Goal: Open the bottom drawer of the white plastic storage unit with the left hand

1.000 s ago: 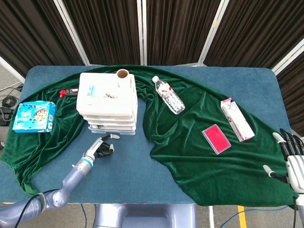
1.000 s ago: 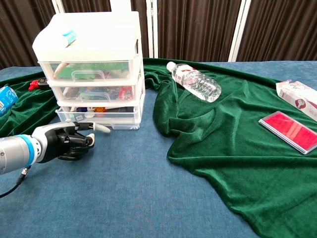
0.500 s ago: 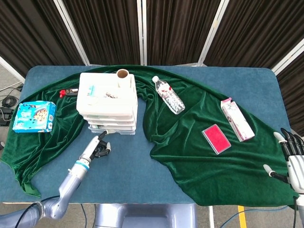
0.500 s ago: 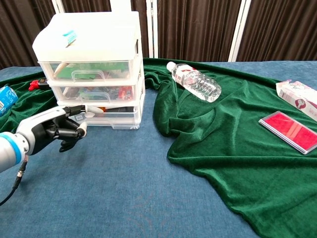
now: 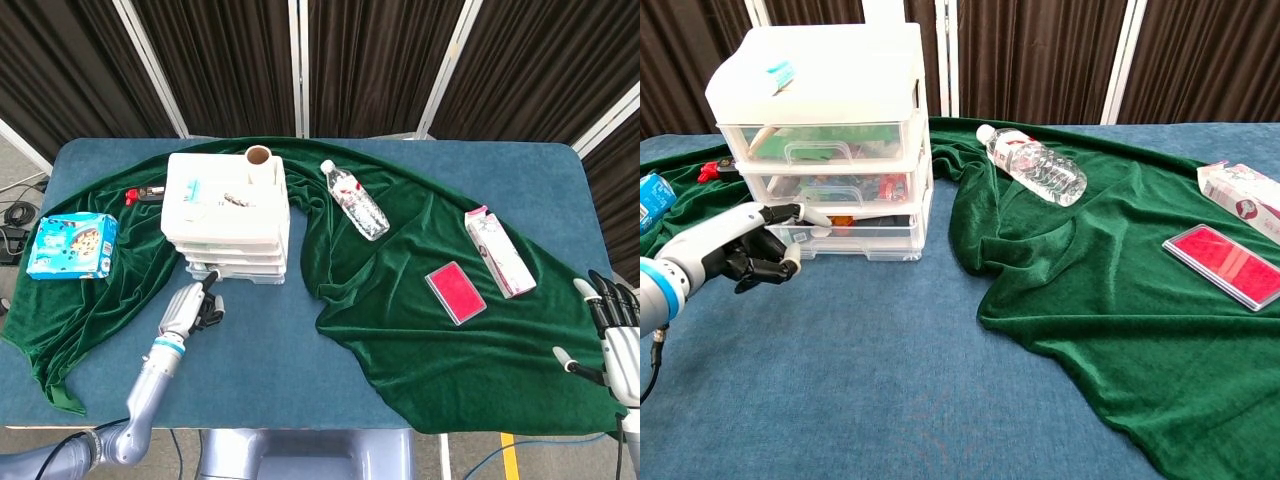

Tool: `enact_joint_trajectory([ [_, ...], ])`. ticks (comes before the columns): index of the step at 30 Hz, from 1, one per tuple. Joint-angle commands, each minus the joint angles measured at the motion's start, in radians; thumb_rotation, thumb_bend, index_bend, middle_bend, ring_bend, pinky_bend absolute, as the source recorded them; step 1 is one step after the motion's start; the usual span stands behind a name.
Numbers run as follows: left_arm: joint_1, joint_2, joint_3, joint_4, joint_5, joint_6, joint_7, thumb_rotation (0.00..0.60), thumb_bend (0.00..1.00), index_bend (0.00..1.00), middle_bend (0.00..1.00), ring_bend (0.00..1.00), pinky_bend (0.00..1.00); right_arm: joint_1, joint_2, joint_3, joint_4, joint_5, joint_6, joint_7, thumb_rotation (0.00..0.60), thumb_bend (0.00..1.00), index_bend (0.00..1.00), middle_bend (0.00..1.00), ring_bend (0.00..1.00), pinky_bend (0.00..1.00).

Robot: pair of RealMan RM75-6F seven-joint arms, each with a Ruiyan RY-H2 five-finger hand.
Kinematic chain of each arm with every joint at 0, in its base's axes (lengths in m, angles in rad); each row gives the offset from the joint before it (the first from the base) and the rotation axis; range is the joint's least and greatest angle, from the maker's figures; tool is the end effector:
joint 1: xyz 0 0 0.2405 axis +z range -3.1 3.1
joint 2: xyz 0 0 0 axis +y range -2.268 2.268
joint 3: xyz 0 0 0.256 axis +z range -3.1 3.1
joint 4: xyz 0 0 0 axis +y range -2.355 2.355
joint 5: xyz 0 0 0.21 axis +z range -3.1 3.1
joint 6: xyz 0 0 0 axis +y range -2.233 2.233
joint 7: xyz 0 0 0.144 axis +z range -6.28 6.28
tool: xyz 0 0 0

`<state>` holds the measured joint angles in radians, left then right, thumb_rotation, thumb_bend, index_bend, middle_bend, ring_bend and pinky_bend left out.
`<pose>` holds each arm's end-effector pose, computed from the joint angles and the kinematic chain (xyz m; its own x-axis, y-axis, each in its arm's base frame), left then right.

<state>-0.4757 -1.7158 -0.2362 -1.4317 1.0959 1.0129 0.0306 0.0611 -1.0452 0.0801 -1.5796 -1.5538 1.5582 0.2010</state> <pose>-0.1997 0.2943 -0.0503 -0.0842 0.3445 0.9350 0.9962 0.0103 0.0860 -0.3117 -0.1798 0.1966 0.3043 0.0881 0.9485 -0.9492 -0.0556 0.3097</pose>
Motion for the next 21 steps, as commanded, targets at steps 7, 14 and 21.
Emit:
enact_joint_trajectory([
  [7, -0.048, -0.048, -0.042, -0.042, -0.199, 0.098, 0.278, 0.600, 0.78, 0.20, 0.90, 0.87, 0.83, 0.000, 0.002, -0.001, 0.000, -0.002, -0.001, 0.004, 0.600, 0.08, 0.11, 0.00, 0.00, 0.00],
  [14, -0.070, -0.041, -0.051, -0.044, -0.250, 0.079, 0.315, 0.600, 0.78, 0.23, 0.90, 0.87, 0.83, 0.002, 0.000, -0.002, -0.002, -0.002, -0.004, -0.003, 0.600, 0.08, 0.11, 0.00, 0.00, 0.00],
  [21, -0.077, -0.033, -0.043, -0.066, -0.272, 0.088, 0.336, 0.600, 0.78, 0.40, 0.90, 0.87, 0.83, 0.000, 0.001, 0.000, 0.000, -0.001, 0.000, 0.002, 0.600, 0.08, 0.11, 0.00, 0.00, 0.00],
])
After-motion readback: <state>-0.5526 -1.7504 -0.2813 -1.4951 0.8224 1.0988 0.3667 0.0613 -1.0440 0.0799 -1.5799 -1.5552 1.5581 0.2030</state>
